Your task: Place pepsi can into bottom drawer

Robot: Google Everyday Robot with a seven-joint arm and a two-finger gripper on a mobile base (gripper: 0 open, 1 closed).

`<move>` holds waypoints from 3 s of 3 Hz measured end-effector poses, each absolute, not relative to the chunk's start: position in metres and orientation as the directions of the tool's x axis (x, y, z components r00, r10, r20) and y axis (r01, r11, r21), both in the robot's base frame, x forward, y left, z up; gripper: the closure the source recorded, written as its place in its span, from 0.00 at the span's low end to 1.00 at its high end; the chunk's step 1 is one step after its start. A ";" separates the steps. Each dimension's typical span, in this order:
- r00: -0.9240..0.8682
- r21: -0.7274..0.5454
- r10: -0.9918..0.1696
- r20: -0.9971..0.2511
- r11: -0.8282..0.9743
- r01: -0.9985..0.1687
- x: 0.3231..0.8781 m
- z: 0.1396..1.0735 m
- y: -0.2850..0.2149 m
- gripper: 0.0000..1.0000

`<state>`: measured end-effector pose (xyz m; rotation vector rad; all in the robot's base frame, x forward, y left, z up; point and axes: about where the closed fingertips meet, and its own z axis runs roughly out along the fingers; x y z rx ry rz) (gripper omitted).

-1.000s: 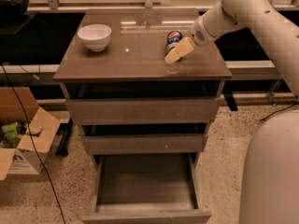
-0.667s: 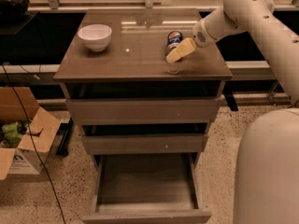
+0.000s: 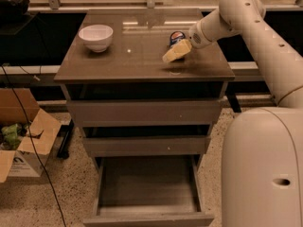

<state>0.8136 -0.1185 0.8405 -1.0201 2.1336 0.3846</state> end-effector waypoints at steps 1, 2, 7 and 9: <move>-0.418 -0.026 -0.551 -0.722 0.626 -0.780 0.817 0.835 -0.106 0.00; -0.421 -0.019 -0.537 -0.731 0.633 -0.774 0.823 0.838 -0.093 0.18; -0.100 -0.200 -0.702 -0.705 0.332 -0.922 0.738 0.896 -0.051 1.00; 0.009 -0.199 -0.718 -0.696 0.182 -0.963 0.644 0.896 -0.086 1.00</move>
Offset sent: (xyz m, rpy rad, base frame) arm 0.0164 0.0356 0.0102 0.0435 -0.0064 -0.0117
